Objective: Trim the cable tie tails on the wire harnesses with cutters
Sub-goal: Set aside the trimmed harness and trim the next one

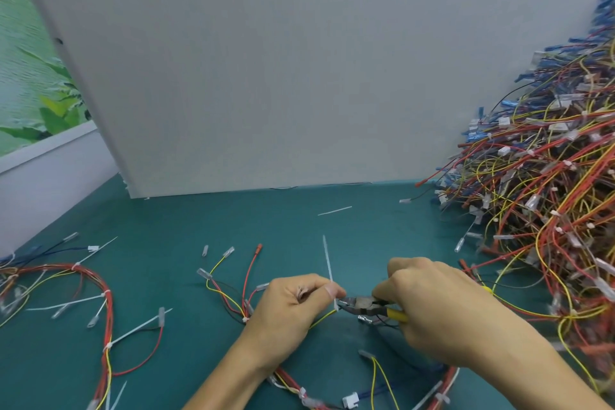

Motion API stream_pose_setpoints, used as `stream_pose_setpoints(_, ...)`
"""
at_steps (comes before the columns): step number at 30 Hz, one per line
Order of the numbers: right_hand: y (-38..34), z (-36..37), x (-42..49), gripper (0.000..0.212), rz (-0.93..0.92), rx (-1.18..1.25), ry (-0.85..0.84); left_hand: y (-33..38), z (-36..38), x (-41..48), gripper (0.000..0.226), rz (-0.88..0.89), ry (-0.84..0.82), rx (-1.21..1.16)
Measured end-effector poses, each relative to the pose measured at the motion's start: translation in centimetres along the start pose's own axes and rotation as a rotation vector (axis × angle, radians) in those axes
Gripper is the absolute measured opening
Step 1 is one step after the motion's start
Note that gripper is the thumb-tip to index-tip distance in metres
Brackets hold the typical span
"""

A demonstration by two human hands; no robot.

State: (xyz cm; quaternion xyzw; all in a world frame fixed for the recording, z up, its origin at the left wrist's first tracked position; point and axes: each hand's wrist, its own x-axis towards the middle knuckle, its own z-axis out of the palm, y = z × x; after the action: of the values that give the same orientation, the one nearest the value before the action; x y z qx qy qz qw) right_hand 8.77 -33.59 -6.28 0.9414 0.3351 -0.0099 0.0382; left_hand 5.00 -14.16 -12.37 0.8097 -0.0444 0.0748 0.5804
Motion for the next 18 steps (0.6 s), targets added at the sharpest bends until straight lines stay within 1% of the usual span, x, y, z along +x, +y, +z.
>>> stream_pose_setpoints(2,-0.1,0.2,0.1,0.023,-0.016,0.016,0.004,0.0,0.0,0.0,0.018,-0.011,-0.006,-0.017)
stream_pose_setpoints(6,0.0,0.4,0.2,0.020,-0.029,0.032,0.015,-0.1,0.1,0.0,0.020,-0.014,-0.030,-0.022)
stream_pose_setpoints(13,-0.3,0.5,0.4,0.022,-0.036,-0.042,0.010,-0.6,-0.1,0.2,0.020,0.017,-0.066,0.001)
stream_pose_setpoints(15,-0.5,0.6,0.3,0.019,-0.039,-0.056,-0.003,-0.7,0.1,0.1,0.018,0.035,-0.056,0.023)
stream_pose_setpoints(18,-0.8,0.9,0.4,0.020,-0.041,-0.060,-0.006,-1.0,0.2,0.1,0.020,0.042,-0.017,0.053)
